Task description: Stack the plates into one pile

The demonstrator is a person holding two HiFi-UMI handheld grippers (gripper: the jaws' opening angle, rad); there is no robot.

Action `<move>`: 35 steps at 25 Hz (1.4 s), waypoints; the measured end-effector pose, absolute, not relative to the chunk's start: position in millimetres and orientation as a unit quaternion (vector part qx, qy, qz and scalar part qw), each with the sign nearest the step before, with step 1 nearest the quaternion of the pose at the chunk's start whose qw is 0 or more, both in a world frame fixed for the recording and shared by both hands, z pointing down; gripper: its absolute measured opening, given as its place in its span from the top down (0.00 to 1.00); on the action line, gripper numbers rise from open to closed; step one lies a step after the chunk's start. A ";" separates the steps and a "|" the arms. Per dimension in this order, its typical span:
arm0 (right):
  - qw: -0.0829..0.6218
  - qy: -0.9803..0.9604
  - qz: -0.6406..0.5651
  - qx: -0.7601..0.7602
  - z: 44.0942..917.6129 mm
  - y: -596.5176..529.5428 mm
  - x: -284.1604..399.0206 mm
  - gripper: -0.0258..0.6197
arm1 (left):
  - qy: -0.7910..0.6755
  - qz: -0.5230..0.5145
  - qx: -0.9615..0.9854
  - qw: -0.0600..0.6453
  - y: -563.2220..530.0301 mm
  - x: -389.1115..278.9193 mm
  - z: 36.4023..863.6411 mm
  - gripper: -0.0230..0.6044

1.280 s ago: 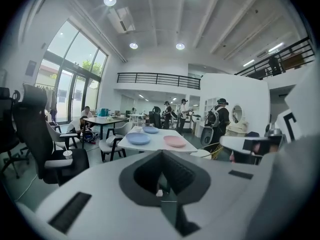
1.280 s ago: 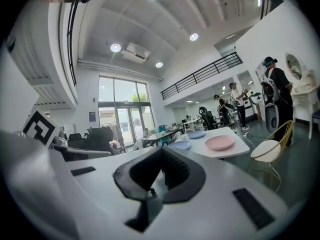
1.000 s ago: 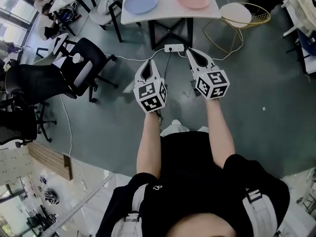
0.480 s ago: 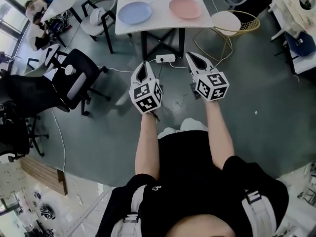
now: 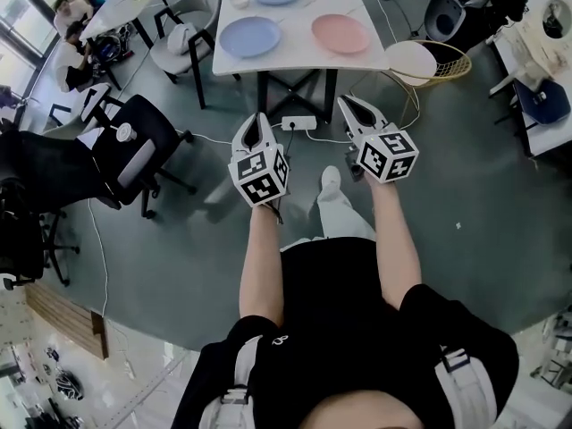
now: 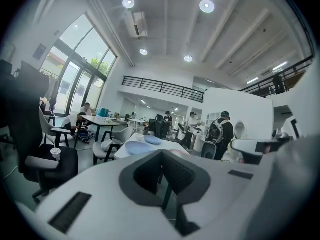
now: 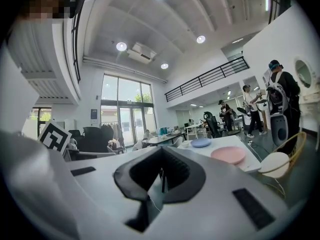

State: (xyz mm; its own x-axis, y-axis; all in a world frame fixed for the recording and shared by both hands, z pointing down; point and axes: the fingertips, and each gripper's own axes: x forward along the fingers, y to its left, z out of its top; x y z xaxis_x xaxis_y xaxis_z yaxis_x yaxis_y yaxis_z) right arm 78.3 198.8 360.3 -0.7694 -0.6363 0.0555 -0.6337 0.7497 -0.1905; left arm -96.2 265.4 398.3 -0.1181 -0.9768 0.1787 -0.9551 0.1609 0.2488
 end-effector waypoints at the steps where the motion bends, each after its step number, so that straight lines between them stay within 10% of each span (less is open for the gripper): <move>1: 0.009 0.936 -0.099 -0.337 359.7 193.3 77.9 0.95 | -0.749 -0.036 0.645 0.149 260.2 -97.9 397.4 0.94; 17: 0.061 0.944 -0.143 -0.290 347.5 25.3 27.8 0.95 | -0.765 0.049 0.632 0.115 124.6 -127.8 388.6 0.94; 35: -0.065 0.968 -0.180 -0.162 416.7 -135.3 -71.1 0.95 | -0.826 0.045 0.527 0.195 -20.8 -169.8 442.5 0.94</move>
